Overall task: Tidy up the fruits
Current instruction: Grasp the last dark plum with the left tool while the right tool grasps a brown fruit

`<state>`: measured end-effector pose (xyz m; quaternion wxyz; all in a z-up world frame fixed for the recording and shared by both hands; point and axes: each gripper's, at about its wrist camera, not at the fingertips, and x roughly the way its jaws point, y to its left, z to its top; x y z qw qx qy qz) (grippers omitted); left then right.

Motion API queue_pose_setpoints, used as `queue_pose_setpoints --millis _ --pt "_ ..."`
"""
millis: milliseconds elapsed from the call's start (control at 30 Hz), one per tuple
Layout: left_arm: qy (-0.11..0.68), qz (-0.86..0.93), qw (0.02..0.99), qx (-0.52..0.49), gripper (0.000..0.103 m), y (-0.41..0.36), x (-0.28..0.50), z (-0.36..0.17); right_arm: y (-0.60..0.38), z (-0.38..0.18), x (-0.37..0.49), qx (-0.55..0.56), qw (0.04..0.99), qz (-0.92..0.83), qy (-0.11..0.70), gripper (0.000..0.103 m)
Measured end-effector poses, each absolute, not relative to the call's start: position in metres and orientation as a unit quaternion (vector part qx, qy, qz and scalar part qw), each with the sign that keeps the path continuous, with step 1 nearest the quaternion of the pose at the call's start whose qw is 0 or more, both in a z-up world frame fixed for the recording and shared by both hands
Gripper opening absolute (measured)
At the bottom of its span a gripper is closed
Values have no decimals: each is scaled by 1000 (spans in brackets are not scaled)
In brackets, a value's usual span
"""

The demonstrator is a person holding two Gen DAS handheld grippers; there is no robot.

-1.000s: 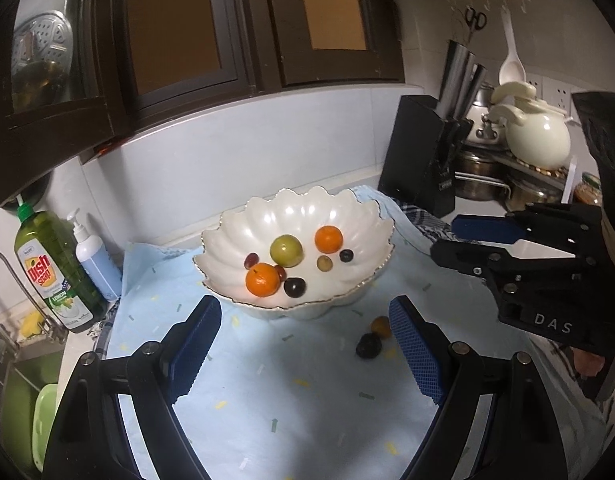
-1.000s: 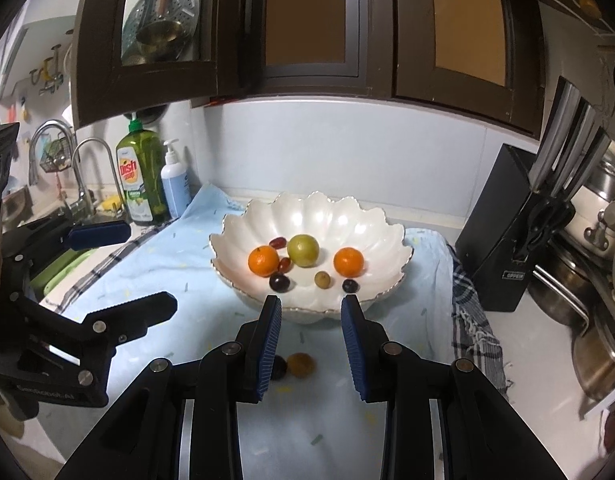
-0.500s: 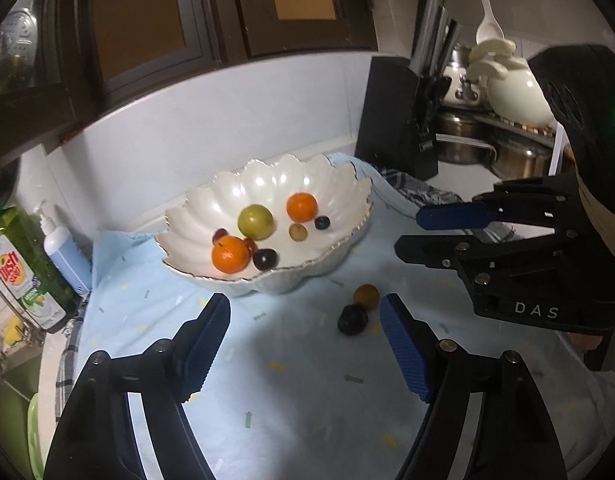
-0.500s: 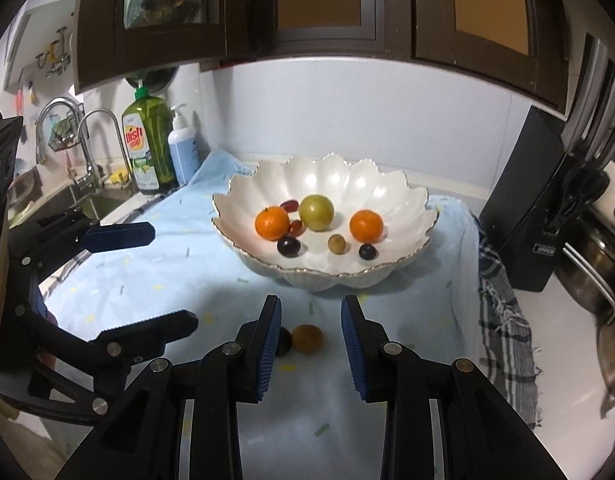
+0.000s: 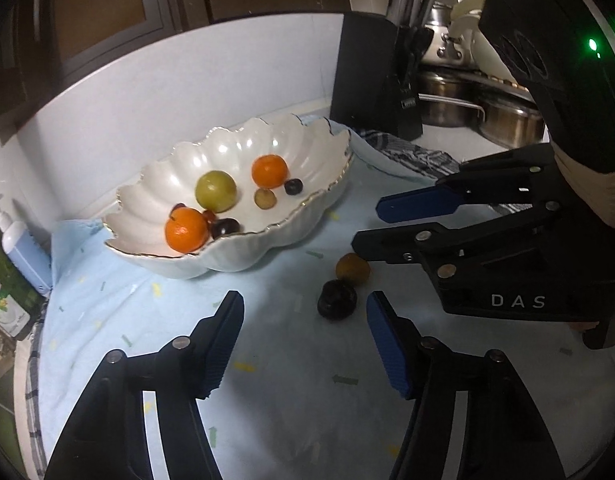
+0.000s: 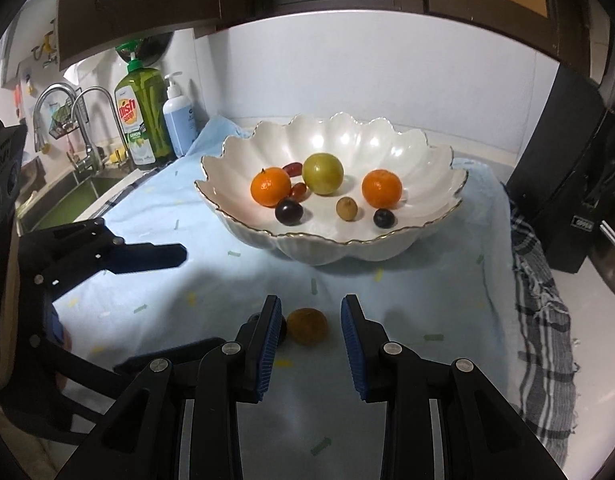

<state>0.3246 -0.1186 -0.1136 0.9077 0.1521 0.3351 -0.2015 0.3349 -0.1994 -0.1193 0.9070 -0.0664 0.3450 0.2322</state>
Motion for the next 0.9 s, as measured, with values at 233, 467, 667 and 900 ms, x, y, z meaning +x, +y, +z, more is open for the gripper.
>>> queue_pose_setpoints --millis 233,467,667,900 --pt "348 -222 897 157 54 -126 336 -128 -197 -130 345 -61 900 240 359 32" --pt "365 -244 885 157 45 -132 342 -136 -198 -134 350 -58 896 243 366 32" --pt "386 -254 874 149 37 -134 348 -140 -196 -140 354 -55 892 248 375 32" --pt "393 -253 871 148 27 -134 351 -142 -197 -146 361 -34 888 251 384 32"
